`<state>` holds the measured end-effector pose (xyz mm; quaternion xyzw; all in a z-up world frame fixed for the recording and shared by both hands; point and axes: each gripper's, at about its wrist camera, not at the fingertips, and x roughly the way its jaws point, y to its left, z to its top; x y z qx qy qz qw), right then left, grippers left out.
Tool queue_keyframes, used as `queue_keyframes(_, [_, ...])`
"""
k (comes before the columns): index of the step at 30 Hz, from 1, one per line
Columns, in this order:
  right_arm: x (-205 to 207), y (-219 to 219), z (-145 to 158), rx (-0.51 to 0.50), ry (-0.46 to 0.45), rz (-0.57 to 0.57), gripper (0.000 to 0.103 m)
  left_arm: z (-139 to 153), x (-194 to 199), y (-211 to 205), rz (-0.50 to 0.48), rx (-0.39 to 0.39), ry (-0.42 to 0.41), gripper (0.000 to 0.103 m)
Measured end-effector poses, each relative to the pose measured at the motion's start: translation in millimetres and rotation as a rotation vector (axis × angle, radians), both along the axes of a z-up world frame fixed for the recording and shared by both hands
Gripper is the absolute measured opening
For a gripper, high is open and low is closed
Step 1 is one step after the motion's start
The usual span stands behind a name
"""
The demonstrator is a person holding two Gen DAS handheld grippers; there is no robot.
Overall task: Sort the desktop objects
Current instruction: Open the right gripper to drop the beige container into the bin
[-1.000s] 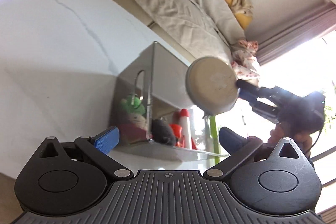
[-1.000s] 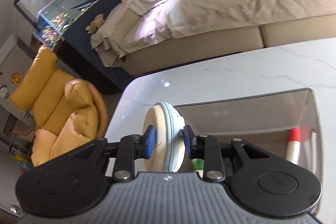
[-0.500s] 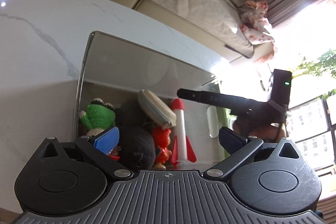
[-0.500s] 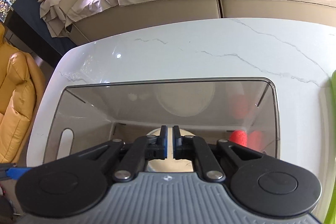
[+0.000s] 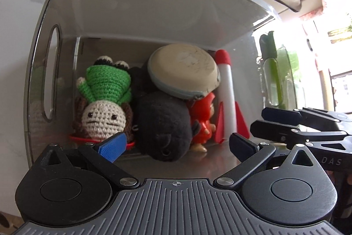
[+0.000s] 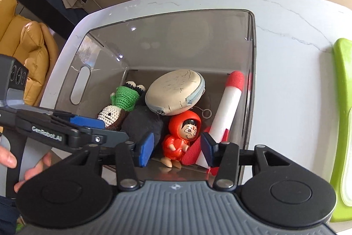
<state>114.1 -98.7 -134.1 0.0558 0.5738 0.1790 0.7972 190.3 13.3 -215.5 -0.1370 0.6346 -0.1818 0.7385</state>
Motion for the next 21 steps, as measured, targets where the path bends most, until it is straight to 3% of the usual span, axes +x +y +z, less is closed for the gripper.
queue_keyframes(7, [-12,29,-7,-0.169,-0.008,0.109,0.051,3,-11,-1,-0.025,0.045,0.033,0.103])
queue_keyframes(9, [-21,32,-7,-0.165,0.001,0.117,0.047,1,-15,4,-0.014,0.019,0.068,0.103])
queue_keyframes(14, [-46,30,-5,-0.128,0.051,0.116,0.047,0,-43,12,-0.045,0.041,0.081,0.103])
queue_keyframes(21, [-112,35,-2,-0.1,0.097,0.198,0.047,1,-109,30,-0.067,0.021,0.085,0.103])
